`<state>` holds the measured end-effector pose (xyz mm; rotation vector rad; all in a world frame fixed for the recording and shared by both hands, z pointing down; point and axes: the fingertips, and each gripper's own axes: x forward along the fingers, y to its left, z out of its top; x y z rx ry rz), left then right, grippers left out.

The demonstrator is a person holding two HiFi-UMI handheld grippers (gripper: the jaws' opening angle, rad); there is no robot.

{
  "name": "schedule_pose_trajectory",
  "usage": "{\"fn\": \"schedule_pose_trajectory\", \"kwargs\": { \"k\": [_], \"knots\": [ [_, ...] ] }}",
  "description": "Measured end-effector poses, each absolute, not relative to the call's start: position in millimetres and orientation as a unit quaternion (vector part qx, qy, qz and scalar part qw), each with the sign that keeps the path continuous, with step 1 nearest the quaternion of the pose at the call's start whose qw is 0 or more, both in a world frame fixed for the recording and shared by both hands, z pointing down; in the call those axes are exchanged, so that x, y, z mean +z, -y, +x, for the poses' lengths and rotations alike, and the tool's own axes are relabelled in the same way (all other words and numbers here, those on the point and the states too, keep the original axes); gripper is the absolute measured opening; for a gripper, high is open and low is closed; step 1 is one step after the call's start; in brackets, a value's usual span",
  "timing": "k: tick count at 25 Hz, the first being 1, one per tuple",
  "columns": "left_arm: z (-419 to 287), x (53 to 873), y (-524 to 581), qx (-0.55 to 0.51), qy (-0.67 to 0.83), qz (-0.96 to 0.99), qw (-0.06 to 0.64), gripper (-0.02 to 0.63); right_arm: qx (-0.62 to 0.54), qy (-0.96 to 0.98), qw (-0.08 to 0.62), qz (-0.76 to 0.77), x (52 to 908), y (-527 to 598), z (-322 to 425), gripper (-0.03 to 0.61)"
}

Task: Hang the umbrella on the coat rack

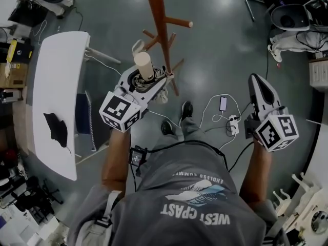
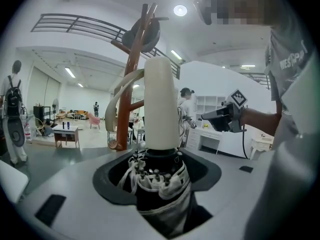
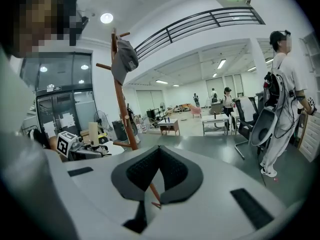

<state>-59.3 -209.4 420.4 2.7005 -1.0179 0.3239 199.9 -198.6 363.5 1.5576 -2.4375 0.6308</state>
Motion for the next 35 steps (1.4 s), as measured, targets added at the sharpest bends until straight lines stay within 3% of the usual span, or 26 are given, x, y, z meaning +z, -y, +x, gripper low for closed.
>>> {"fn": "schedule_pose_trajectory", "kwargs": {
  "k": [35],
  "knots": [
    [-24, 510, 230, 0.124, 0.329, 0.916, 0.193, 0.267, 0.267, 0.824, 0.145, 0.478, 432, 237, 162, 0.023]
  ]
}}
